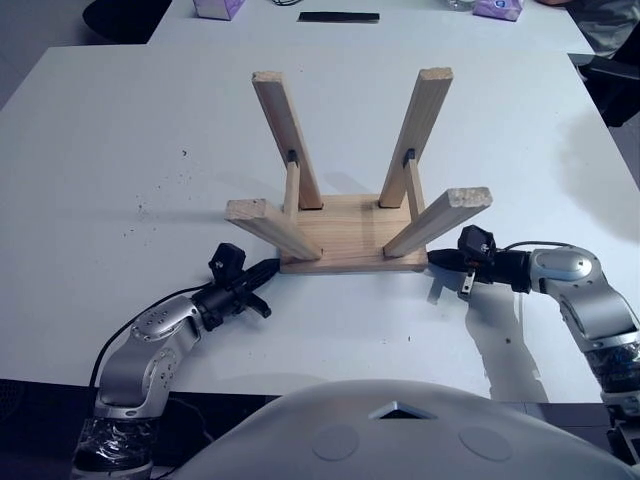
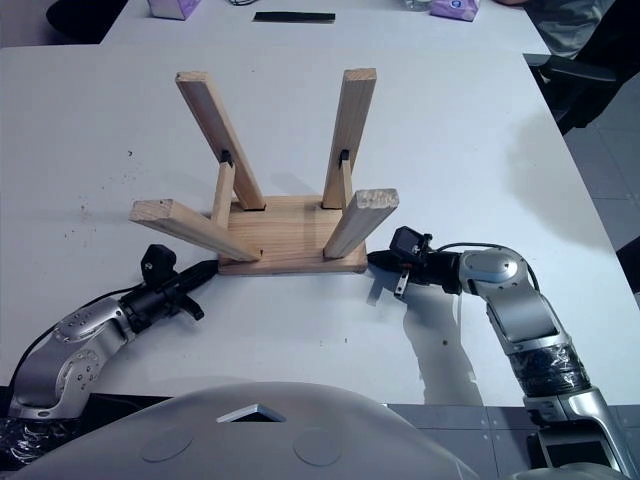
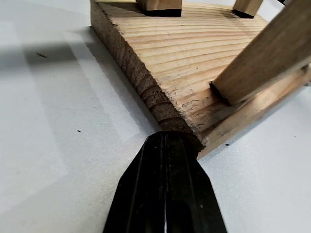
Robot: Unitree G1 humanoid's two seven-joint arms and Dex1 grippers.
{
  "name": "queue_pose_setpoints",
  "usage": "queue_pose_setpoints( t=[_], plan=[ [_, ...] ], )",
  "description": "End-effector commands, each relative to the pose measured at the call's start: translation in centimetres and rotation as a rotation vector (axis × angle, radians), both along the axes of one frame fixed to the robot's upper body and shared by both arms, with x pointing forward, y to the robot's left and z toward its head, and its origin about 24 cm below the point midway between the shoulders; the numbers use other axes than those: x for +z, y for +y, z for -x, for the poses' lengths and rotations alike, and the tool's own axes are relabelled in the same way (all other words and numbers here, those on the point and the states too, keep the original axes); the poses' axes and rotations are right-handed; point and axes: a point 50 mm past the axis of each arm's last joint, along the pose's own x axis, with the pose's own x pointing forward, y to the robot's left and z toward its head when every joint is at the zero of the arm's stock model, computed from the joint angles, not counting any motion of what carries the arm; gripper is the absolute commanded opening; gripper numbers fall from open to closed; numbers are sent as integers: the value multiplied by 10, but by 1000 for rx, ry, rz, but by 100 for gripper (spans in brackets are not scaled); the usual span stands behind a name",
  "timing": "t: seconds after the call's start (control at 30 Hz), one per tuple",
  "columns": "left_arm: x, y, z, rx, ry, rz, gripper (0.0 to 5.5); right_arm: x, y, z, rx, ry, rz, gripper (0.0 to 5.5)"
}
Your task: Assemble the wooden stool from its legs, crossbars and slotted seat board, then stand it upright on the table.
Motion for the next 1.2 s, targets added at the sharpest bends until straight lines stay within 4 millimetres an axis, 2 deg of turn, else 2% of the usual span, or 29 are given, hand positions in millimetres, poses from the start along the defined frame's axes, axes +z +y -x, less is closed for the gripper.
queue_pose_setpoints(
  t=[0.03,0.17,0.33,0.43,0.67,0.93,1.1,1.2],
  plan=[
    [25,-15,12,-128,-58,103,2,30,14,11,91,-8,-174,0],
    [52,-15,34,-181,-83,152,2,55,8,29,119,2,-218,0],
    [76,-20,44,-252,-100,171,2,73,6,44,126,4,-222,0],
    [83,-18,40,-253,-125,167,2,81,7,45,132,-6,-234,0],
    [92,-11,31,-260,-170,132,2,98,0,31,94,-68,-244,0],
    [84,1,21,-196,-166,79,2,93,-5,26,67,-60,-218,0],
    [82,39,18,-107,-156,-23,2,72,-46,15,-52,-96,-16,0],
    [78,60,18,-100,-122,-98,2,62,-61,9,-44,-111,65,0]
  ],
)
